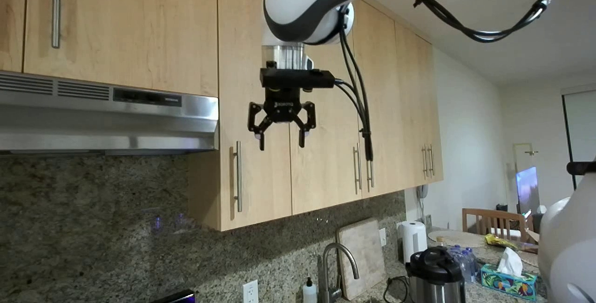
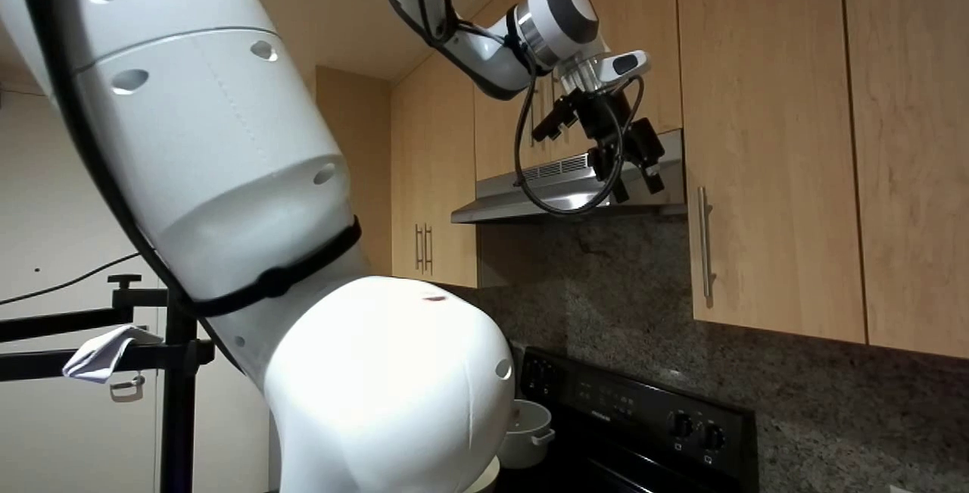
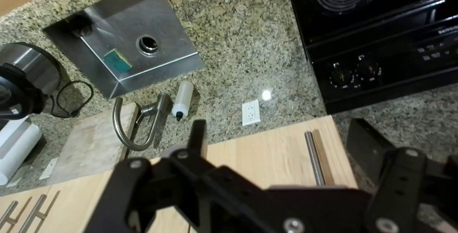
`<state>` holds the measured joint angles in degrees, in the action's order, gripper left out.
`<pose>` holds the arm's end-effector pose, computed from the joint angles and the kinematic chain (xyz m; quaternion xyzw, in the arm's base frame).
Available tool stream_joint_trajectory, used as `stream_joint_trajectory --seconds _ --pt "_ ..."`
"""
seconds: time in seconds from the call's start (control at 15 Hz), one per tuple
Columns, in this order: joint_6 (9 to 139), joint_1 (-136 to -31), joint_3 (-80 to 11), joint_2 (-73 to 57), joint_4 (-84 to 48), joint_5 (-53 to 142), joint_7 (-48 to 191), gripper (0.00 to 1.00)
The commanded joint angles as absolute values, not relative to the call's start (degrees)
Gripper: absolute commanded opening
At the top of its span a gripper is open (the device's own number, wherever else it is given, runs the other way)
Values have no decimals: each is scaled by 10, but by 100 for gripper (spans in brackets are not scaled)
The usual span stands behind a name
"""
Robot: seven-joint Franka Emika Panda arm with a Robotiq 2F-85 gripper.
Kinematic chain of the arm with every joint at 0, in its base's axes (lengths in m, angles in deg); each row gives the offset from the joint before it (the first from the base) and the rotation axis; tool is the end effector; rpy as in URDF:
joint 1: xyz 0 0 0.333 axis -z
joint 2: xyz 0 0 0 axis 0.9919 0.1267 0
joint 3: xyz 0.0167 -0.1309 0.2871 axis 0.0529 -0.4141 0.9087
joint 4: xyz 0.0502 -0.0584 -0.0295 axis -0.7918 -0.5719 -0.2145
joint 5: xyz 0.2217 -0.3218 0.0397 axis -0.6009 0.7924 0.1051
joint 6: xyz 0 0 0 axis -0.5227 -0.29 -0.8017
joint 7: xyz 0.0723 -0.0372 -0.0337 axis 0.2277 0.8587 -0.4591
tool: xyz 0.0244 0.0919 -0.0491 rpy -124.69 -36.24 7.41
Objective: Close the cabinet door
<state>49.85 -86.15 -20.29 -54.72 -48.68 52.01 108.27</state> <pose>0.4056 0.1058 0.6292 0.9566 -0.2150 0.1879 0.0585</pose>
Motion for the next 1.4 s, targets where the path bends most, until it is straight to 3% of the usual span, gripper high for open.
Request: stream_joint_trajectory --seconds 0.0,0.73,1.33 --pt "496 -867 -219 -632 -587 491 1016 100" --pt "492 -873 -237 -783 -770 472 823 100" --pt "487 -855 -221 -772 -761 473 834 100"
